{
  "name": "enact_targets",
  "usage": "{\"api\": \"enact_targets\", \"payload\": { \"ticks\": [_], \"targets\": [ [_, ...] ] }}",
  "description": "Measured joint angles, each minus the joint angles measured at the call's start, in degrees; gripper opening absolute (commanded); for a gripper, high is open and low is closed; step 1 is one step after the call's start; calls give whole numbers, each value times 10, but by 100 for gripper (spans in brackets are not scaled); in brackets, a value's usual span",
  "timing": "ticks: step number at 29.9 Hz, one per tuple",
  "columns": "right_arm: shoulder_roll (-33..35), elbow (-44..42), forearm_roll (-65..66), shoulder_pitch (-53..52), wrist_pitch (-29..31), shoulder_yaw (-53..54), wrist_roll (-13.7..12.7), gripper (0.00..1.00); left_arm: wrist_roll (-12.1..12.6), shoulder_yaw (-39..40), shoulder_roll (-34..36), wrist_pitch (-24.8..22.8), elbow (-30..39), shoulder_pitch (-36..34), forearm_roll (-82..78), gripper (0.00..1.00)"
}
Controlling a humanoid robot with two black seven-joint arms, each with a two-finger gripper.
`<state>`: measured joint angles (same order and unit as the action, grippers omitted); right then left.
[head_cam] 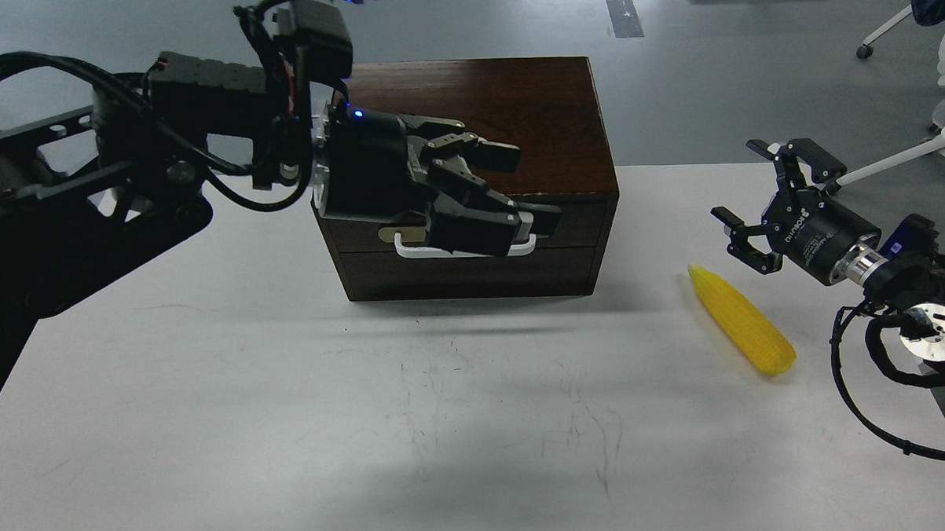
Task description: Put corn in drawer with both arms
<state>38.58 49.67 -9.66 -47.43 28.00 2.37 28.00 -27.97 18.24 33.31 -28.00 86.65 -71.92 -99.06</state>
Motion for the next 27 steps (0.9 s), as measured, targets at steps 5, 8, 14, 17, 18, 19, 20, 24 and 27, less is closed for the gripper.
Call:
{"api": "enact_targets", "payload": {
  "ticks": [5,8,14,17,18,19,20,24,27],
  "targets": [
    [0,0,0,-2,0,0,0,100,0,-92,-26,0,-14,-43,-81,98],
    [0,0,0,-2,0,0,0,100,0,-115,-44,0,-26,-46,-139,98],
    [0,0,0,-2,0,1,0,100,-1,-139,-74,0,-64,-48,-197,98],
    [0,0,0,-2,0,2,0,100,-1,-143,-84,0,-81,-49,-212,98],
    [0,0,0,-1,0,2,0,100,-1,-144,-86,0,-86,-49,-215,98],
    [0,0,0,-1,0,2,0,100,-1,-147,-89,0,-92,-49,-219,98],
    [0,0,0,-1,0,2,0,100,-1,-151,-92,0,-98,-49,-223,98],
    [0,0,0,0,0,2,0,100,0,-170,-96,0,-117,-50,-229,98],
    [0,0,0,0,0,2,0,100,0,-183,-97,0,-124,-50,-229,98]
  ]
}}
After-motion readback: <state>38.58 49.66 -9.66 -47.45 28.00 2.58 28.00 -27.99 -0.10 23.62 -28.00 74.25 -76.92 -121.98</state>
